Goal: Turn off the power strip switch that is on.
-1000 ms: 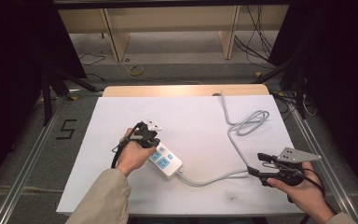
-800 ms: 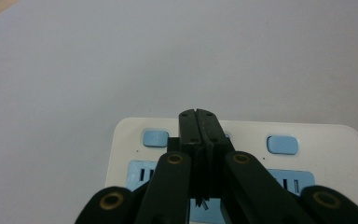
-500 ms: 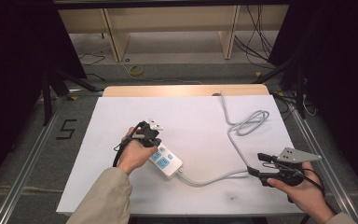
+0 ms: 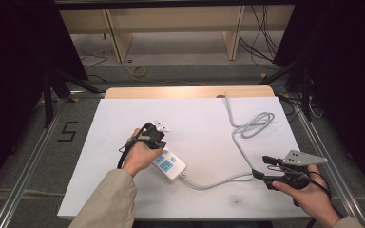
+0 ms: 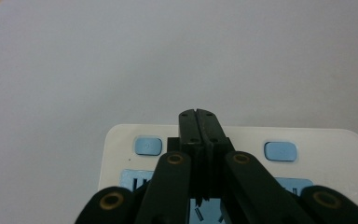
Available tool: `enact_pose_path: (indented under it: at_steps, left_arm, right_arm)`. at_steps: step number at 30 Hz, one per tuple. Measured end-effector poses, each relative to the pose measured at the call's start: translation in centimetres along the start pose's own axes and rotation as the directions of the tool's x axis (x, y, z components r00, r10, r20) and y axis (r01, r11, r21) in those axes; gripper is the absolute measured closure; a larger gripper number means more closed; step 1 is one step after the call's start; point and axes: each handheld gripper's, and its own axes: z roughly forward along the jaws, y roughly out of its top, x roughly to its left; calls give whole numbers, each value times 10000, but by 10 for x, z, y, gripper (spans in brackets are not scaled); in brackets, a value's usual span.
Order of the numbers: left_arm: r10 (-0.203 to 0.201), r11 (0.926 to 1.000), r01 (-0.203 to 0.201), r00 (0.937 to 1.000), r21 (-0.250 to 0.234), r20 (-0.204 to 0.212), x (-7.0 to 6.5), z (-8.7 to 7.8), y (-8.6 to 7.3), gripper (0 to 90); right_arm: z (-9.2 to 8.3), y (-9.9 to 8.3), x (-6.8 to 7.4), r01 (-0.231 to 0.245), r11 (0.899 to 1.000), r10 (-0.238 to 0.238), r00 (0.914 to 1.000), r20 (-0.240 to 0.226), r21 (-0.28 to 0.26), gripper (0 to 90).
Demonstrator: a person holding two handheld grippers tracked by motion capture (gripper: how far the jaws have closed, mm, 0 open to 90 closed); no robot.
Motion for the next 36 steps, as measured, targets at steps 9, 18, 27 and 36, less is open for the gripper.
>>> enact_pose_path:
  at_steps: [9,18,27,36]
  left_arm:
    - [30,10000,-30,10000,92,15,-1,4,2,898]
    - [141,9990,-149,9997,415,188,-3,9,3,898]
    - [253,9975,-269,9994,660,246,-4,13,2,898]
    - [395,9947,-431,9984,937,398,-6,17,3,898]
  right_arm:
    - [0,0,0,20,10000,-20,10000,-4,-5,314]
    - [0,0,0,27,10000,-27,10000,-11,3,314]
    - [0,0,0,34,10000,-34,10000,-21,7,314]
    - [0,0,0,13,10000,-13,10000,-35,7,315]
